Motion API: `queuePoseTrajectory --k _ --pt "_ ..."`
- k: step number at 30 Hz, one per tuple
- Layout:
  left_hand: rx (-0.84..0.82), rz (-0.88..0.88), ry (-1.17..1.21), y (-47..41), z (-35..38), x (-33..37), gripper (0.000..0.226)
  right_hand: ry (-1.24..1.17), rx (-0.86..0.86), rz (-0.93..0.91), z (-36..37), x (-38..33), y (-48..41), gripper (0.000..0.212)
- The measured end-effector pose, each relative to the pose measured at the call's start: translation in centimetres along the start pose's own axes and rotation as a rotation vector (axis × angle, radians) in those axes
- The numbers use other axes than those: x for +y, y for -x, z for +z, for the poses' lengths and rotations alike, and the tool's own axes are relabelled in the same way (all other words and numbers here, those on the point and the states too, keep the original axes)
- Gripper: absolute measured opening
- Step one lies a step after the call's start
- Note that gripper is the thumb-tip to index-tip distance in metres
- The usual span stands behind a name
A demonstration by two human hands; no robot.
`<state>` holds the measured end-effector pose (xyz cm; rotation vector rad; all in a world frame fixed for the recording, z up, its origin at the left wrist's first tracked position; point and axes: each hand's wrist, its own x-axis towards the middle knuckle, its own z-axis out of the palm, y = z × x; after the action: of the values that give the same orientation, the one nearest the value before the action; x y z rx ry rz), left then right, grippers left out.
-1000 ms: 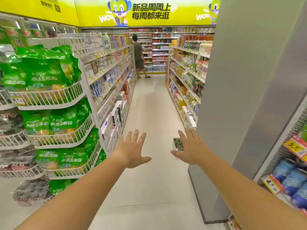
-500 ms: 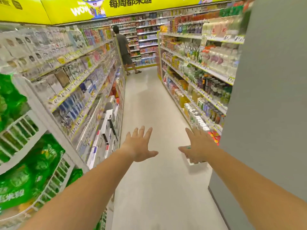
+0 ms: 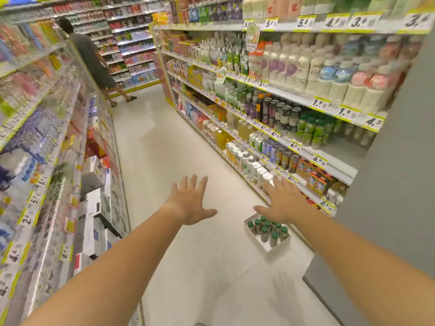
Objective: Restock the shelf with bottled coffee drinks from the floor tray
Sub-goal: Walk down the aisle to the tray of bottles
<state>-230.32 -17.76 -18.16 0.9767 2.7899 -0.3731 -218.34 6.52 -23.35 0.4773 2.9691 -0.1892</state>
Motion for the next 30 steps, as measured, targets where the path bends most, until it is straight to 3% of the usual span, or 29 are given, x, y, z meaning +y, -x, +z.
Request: queuePoseTrajectory --k 7,14,21,30 --pt "0.018 0.315 -0.081 -17.8 -2.7 -5.0 0.104 -0.119 -0.030 0.285 1.2 -1.0 -10.4 0.096" --pt "0.042 0.660 -0.184 -32.0 -1.7 -0.2 0.111 -0.201 -0.013 0.541 4.9 2.4 -16.3 0.096" --pt "-0.145 0.989 -0.134 -44.1 5.2 6.0 0.124 -0.333 -0.037 0.762 13.0 7.5 -21.1 0.100" --pt "-0.288 1.106 -0.138 -55.9 17.7 11.3 0.124 -0.426 -0.066 0.942 25.9 10.0 -27.7 0.096"
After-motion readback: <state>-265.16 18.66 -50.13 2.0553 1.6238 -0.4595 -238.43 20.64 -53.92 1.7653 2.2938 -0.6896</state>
